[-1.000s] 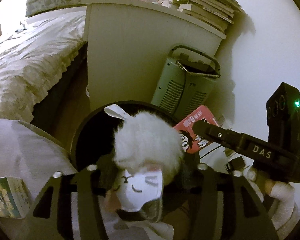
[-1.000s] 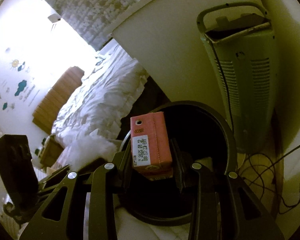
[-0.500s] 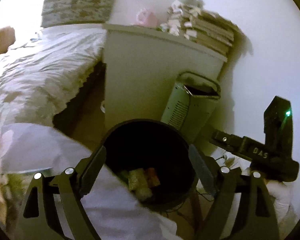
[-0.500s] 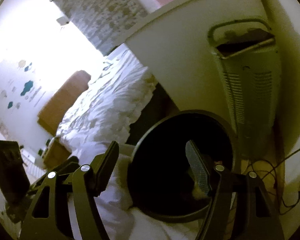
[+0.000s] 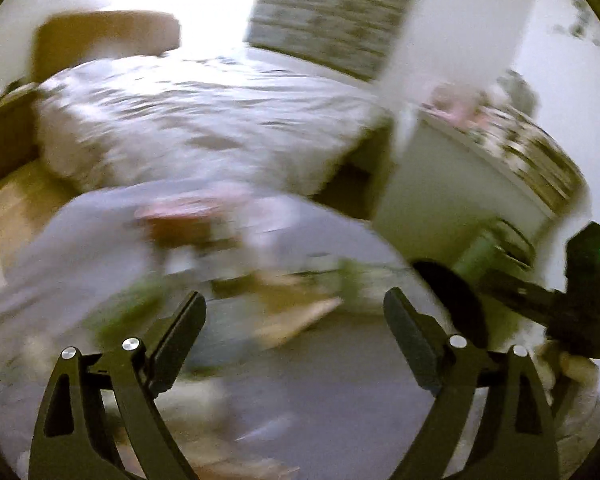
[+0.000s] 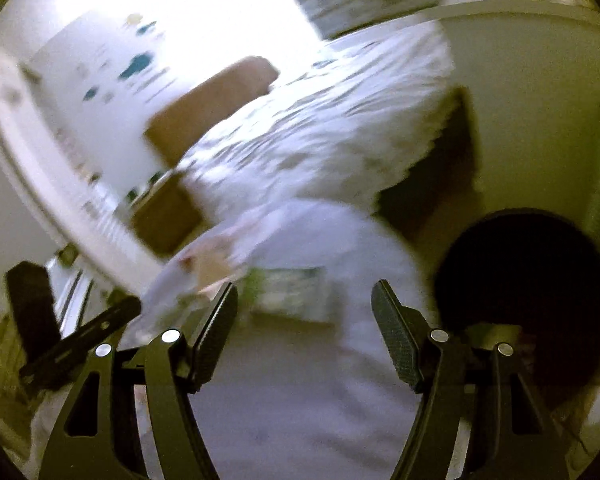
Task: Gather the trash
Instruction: 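Grasp the printed paper wrapper with the left tool while the right tool grasps the clear plastic tray, then carry both items to the black bin and open both tools to drop them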
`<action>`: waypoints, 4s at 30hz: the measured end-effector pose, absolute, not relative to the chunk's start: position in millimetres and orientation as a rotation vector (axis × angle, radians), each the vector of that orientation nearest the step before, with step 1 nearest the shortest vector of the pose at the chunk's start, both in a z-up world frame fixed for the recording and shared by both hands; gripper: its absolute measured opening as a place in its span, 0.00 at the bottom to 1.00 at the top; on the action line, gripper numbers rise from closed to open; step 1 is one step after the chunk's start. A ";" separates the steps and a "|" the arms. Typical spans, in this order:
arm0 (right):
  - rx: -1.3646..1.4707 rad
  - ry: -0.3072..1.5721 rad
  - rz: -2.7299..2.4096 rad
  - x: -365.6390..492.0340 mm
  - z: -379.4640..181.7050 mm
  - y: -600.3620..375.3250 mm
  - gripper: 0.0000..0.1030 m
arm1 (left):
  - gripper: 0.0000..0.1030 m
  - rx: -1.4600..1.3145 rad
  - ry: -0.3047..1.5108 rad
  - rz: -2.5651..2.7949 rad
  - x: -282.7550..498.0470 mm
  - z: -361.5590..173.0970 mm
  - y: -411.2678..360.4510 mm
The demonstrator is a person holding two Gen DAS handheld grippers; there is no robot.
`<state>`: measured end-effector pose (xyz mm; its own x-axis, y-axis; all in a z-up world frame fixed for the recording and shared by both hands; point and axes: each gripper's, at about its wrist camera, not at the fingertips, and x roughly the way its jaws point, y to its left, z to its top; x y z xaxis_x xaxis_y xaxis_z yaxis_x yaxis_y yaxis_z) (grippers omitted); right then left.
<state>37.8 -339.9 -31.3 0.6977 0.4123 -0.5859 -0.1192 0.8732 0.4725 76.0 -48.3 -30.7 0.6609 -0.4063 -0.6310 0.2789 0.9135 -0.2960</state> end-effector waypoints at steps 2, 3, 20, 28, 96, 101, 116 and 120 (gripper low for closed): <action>0.379 0.777 0.361 43.4 -30.9 -301.2 0.67 | 0.87 -0.240 0.781 -0.327 73.6 -38.4 -10.6; 0.354 0.800 0.396 46.7 -32.9 -279.7 0.67 | 0.85 -0.287 0.798 -0.291 71.3 -43.7 12.3; 0.112 0.997 0.462 81.0 -76.1 -131.3 0.48 | 0.54 -0.641 0.959 -0.221 78.6 -114.2 75.6; 0.107 0.967 0.461 76.6 -75.1 -137.1 0.39 | 0.27 -0.662 0.941 -0.237 83.4 -113.2 77.7; 0.638 0.607 -0.197 -41.1 -72.4 -554.4 0.39 | 0.25 0.083 0.668 -0.861 71.2 -4.9 -354.2; 0.652 0.625 -0.207 -41.1 -83.3 -558.0 0.39 | 0.25 0.093 0.686 -0.864 74.6 -13.8 -364.4; 0.676 0.656 -0.221 -36.3 -99.1 -565.3 0.39 | 0.25 0.114 0.718 -0.873 80.2 -29.9 -388.8; 0.686 0.666 -0.219 -35.3 -101.5 -567.3 0.41 | 0.27 0.118 0.719 -0.867 81.2 -30.7 -391.3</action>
